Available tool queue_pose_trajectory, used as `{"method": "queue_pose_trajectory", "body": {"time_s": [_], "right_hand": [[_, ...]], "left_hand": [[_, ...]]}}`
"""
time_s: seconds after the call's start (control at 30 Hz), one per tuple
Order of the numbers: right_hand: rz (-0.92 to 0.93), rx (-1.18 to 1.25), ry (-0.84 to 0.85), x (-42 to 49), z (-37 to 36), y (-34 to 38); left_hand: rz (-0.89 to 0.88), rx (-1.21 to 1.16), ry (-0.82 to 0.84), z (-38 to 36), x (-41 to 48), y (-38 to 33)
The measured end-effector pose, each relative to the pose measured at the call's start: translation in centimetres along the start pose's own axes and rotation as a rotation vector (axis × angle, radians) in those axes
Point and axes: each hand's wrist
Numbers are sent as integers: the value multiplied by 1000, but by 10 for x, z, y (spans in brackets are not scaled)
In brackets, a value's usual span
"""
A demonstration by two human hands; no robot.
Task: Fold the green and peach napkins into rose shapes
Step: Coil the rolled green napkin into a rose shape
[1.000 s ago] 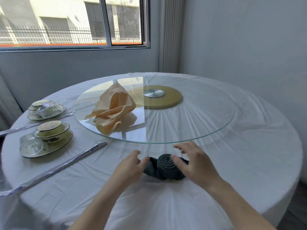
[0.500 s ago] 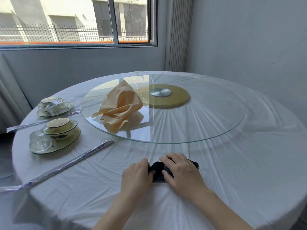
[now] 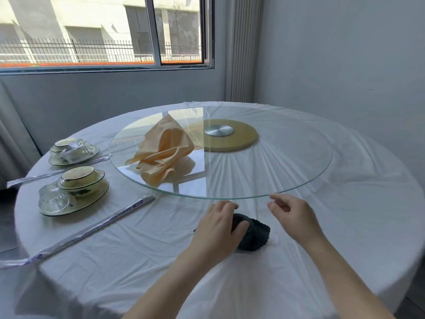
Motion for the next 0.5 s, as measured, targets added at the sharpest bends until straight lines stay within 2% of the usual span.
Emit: {"method": "queue_pose_trajectory", "body": {"time_s": [0.1, 0.2, 0.5], "right_hand": [[-81, -181, 130, -7, -19, -14], [-73, -237, 109, -9, -32, -17], [-102, -289, 65, -3, -33, -22]], "left_hand": [[-52, 79, 119, -13, 7, -7], [-55, 103, 188, -20, 5, -3], [-40, 63, 62, -29, -9, 5]]}}
Point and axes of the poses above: each hand's wrist, its own x-axis towards the middle knuckle, its own z-axis out of the back of the hand, y = z × x, and after that the axes turned 10 degrees about x, right-handed
